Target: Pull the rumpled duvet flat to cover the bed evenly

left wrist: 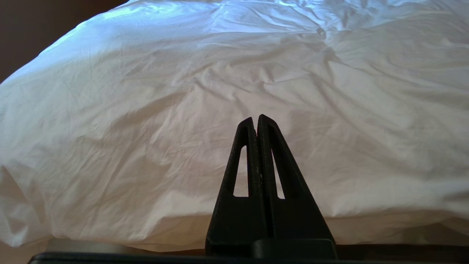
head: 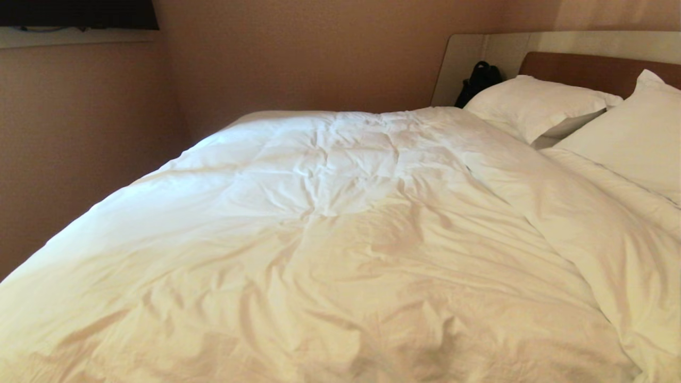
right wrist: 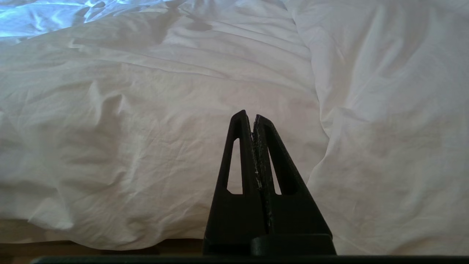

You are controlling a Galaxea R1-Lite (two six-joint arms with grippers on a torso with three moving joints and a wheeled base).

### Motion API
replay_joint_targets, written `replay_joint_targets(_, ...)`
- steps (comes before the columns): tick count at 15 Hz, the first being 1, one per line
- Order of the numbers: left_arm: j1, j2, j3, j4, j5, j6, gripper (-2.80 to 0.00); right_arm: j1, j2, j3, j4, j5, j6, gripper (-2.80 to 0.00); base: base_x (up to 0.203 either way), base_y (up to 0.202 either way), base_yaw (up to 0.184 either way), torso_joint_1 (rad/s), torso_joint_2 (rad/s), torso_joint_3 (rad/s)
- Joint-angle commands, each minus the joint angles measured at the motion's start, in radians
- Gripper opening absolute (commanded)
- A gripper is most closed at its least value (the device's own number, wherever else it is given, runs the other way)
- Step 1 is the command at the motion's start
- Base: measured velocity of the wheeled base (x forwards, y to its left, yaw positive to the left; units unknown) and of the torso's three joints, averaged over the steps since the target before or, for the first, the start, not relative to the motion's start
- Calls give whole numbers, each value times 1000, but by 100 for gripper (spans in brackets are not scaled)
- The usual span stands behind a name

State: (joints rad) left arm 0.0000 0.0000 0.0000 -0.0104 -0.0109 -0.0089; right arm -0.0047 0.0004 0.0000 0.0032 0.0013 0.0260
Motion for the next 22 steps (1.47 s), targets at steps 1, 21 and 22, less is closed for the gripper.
replay_joint_targets(1,0,2,0,0,0,1,-280,0,0,0,0,0,0,-280,0,0,0,0,0,0)
replay_joint_targets(21,0,2,0,0,-1,1,-280,0,0,0,0,0,0,-280,0,0,0,0,0,0)
replay_joint_targets(22,0,2,0,0,-1,2,-280,0,0,0,0,0,0,-280,0,0,0,0,0,0)
